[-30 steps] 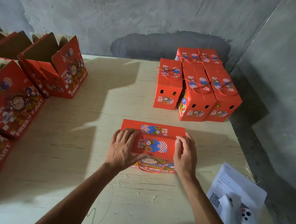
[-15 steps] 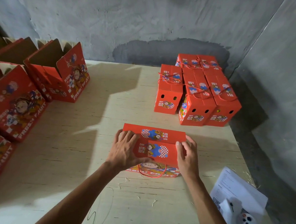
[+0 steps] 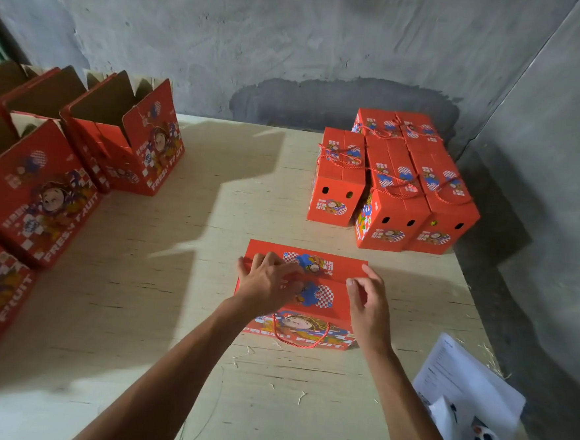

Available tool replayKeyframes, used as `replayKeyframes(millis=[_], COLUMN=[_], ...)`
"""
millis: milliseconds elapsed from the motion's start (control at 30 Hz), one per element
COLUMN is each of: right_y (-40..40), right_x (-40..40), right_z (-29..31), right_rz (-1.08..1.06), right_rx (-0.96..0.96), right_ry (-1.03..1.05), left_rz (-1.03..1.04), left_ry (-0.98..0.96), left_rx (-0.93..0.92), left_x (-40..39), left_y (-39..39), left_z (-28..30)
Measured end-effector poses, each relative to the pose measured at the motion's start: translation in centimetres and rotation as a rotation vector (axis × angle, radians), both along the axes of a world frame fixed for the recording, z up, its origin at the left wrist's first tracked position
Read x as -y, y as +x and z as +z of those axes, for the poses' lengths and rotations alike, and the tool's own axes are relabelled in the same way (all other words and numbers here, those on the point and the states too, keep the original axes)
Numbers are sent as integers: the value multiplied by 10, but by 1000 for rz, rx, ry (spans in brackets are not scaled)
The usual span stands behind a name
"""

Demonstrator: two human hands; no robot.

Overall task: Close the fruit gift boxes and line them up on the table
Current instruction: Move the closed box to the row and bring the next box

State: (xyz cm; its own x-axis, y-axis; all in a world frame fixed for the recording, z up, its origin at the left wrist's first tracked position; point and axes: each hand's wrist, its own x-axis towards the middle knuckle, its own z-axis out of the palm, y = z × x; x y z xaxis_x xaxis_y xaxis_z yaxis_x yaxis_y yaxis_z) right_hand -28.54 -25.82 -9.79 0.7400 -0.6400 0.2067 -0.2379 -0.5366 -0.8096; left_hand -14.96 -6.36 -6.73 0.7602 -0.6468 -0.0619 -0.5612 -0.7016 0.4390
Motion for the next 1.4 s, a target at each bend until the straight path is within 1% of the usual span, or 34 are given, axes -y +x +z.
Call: replayKeyframes(millis=[100, 233, 333, 467, 600, 633, 700, 767, 867, 967, 1167, 1267, 1333, 1400], right_y=[1, 2, 3, 4, 6, 6, 8, 9, 9, 9, 7, 5, 5, 6], right_x=[0, 2, 5, 17, 32, 32, 30, 29, 28, 26, 23, 19, 19, 19], right_z=[0, -1, 0, 0, 8, 10, 11, 11, 11, 7, 1, -2, -3, -5], right_rz=[1, 20, 42, 138, 284, 302, 292, 278, 278, 259, 227, 209, 198, 186], right_rx=[-32, -58, -72, -72, -144, -158, -159, -148, -143, -140, -95, -48, -52, -60], right_ry=[-15, -30, -45, 23, 134, 146, 167, 187, 178, 172, 128, 90, 52, 45], left_rz=[75, 109, 85, 7, -43, -48, -67, -56, 21, 91, 98, 52, 10, 48], left_ry=[-19, -61, -46, 15, 128, 151, 189, 144, -24, -130, -180, -186, -198, -198], left_rx=[-90, -95, -99, -112, -176, -170, -101, -65, -80, -67, -49, 22, 88, 133], left_x=[9, 10, 11, 9, 16, 20, 27, 32, 35, 40, 40, 32, 23, 12], left_y=[2, 1, 1, 2, 4, 1, -8, -15, -20, -26, -26, -28, -21, -9], left_z=[5, 5, 7, 11, 19, 19, 19, 15, 7, -1, -10, -12, -12, -11])
